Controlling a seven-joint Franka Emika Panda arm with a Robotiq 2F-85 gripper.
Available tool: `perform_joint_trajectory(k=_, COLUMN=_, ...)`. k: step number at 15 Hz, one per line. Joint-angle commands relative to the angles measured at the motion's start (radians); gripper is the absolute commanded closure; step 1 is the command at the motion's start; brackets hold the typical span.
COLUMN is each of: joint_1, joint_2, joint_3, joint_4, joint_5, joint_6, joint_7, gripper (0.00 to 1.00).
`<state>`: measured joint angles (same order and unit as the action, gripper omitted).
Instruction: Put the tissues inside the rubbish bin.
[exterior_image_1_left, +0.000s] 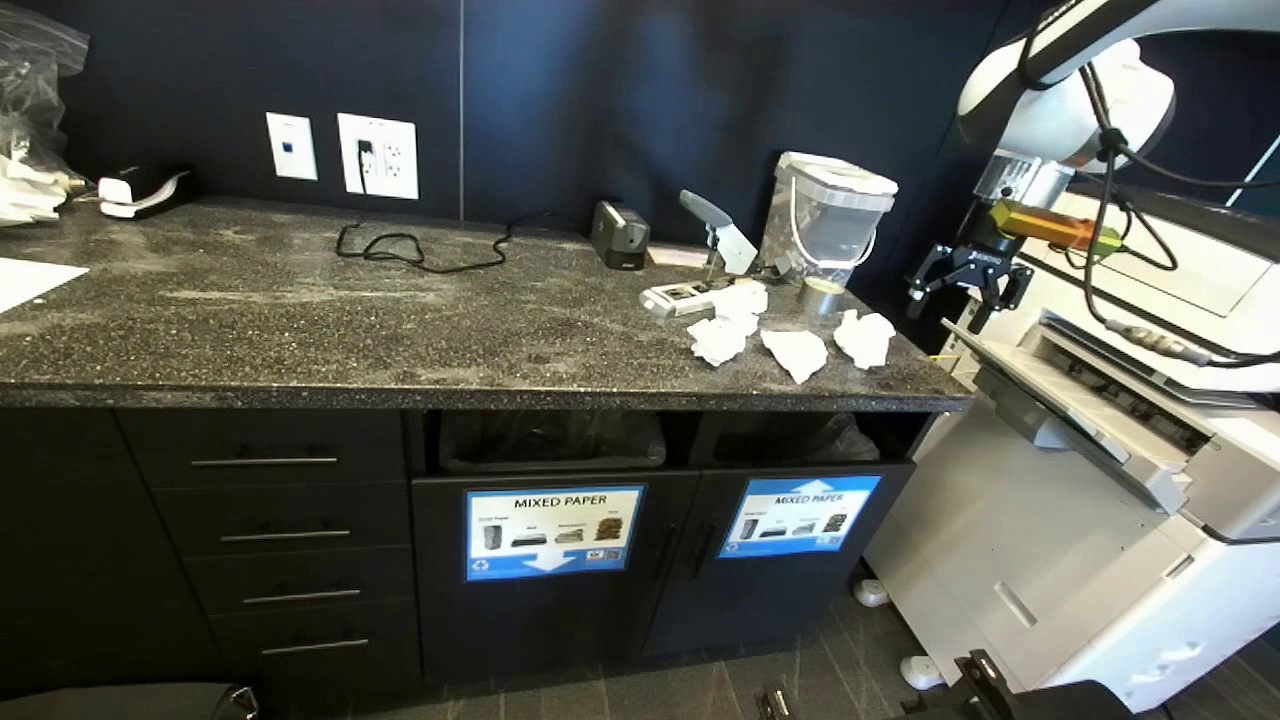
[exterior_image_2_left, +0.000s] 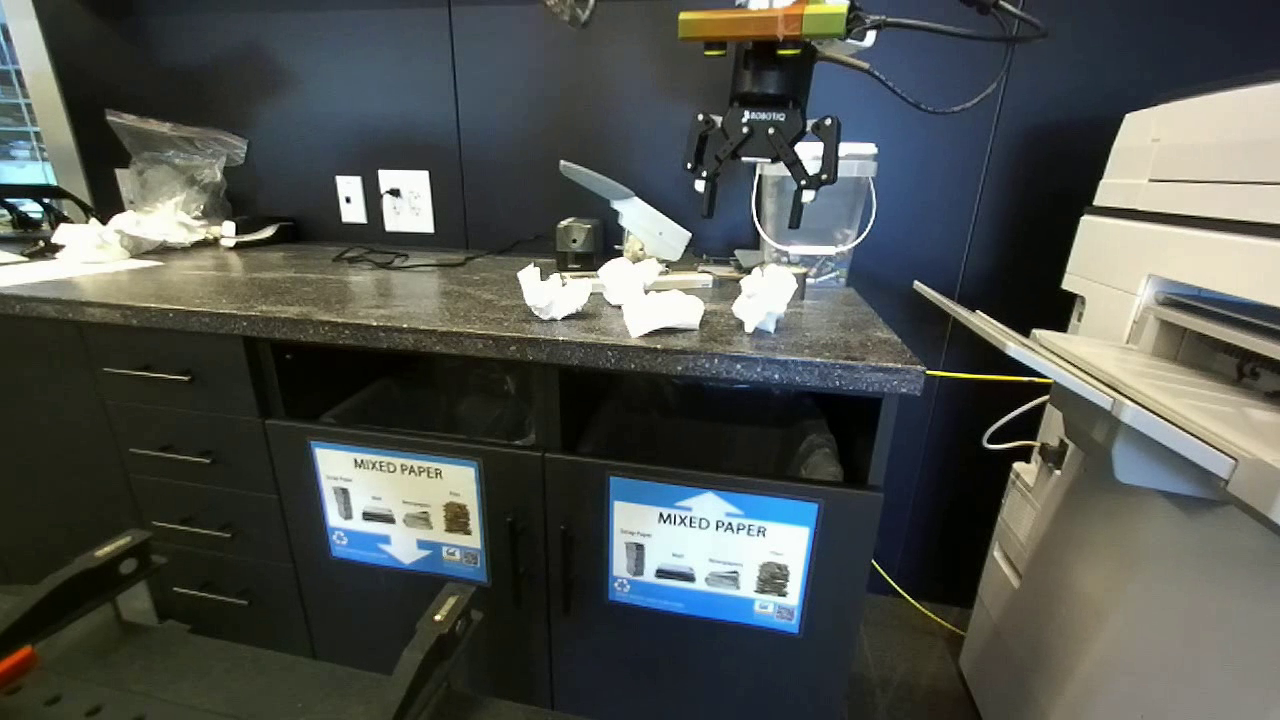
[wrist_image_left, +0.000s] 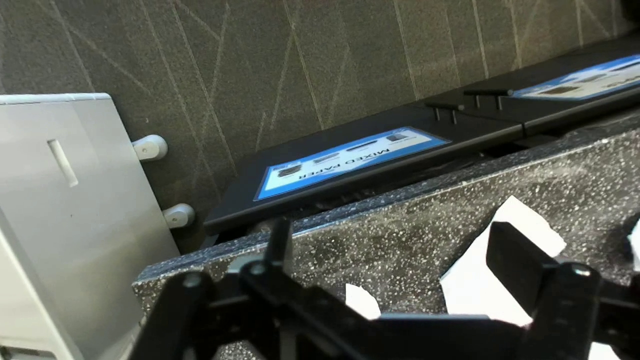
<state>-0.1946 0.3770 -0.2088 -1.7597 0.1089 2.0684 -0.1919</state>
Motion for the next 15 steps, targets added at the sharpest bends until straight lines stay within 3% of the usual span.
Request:
perform_joint_trajectory(k=1, joint_1=-0.046, joint_2=0.139, joint_3=0.036, joint_4=0.176, joint_5=0.037, joint_6=-0.019, joint_7=0.054, gripper=0.00)
perform_joint_trajectory(k=15, joint_1=-0.112, joint_2=0.467, joint_3=0.101, joint_4=0.598, joint_5=0.098, joint_6=-0.005, joint_7=0.232, gripper=0.00)
